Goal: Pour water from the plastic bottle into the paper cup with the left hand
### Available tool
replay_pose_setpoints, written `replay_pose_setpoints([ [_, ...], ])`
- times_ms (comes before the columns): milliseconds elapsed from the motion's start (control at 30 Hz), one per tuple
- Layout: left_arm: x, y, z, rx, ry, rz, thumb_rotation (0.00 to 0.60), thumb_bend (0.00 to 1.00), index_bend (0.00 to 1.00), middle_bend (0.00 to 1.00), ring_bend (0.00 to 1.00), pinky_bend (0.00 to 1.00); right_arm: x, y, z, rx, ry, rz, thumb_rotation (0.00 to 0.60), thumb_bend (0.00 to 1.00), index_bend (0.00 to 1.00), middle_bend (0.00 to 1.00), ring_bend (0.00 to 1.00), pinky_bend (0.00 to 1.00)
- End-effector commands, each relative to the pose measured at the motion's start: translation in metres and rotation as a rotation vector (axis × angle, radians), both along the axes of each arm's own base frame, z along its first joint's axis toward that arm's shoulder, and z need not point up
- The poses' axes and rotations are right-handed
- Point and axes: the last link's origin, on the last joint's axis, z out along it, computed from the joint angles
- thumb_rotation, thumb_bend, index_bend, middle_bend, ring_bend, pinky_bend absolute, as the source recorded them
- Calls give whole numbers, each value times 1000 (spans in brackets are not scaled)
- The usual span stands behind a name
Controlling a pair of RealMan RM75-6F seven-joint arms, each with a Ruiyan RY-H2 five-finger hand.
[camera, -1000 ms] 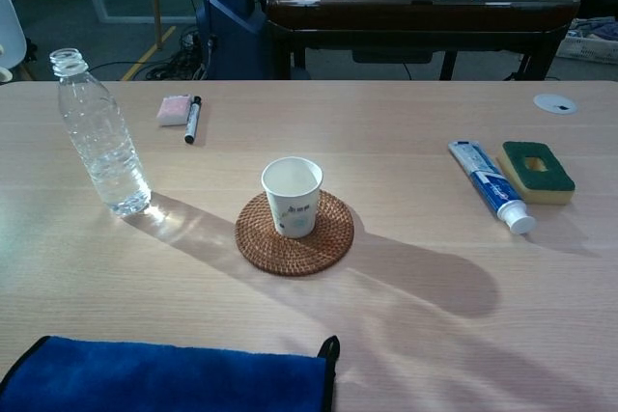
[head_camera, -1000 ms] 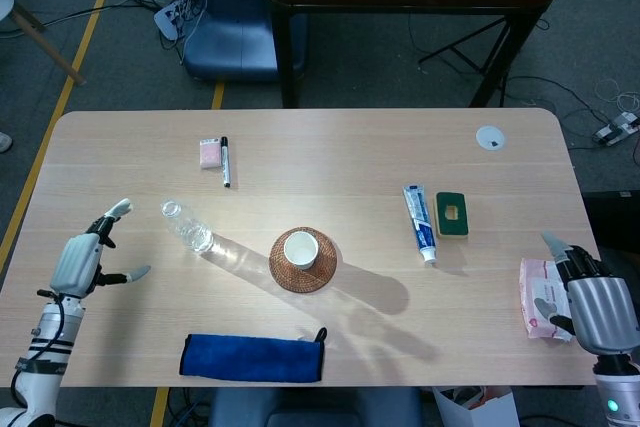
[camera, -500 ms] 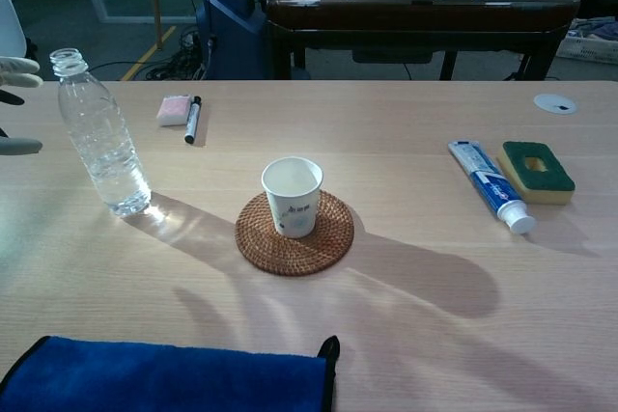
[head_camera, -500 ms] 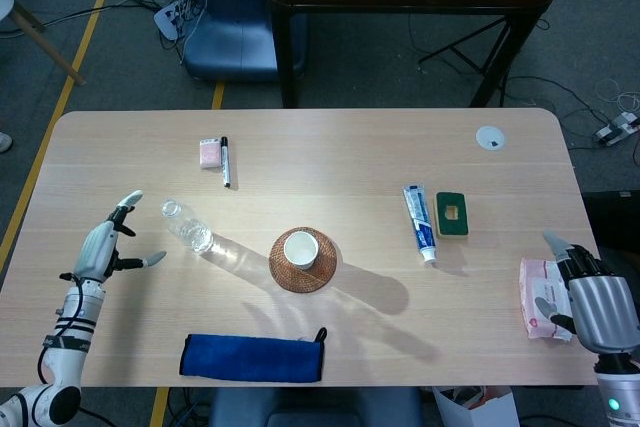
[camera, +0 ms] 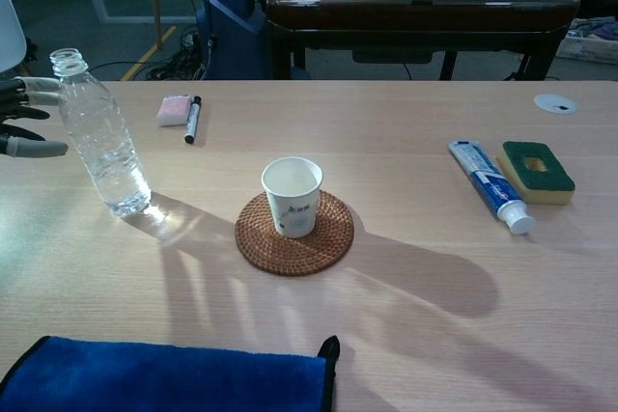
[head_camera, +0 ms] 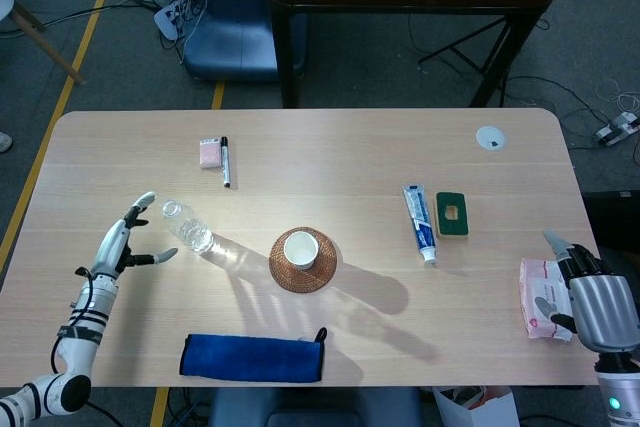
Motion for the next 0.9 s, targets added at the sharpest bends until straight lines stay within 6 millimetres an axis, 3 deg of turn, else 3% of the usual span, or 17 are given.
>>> replay_pose_setpoints([
  [33,1,2,-3,-9,-7,2,600,22,36,73,56,102,0,0,0,0,-2,1,600,130,84,215,216,436],
  [200,7,3,-9,-17,-26,1,600,20,36,73,0,13,1,1,1,-3,-5,5,600,130,99,215,216,436],
  [900,17,18,-30,-47,-56,22,600,19,36,73,0,1,0,0,1,1,-11,2,600,130,134,215,210,436],
])
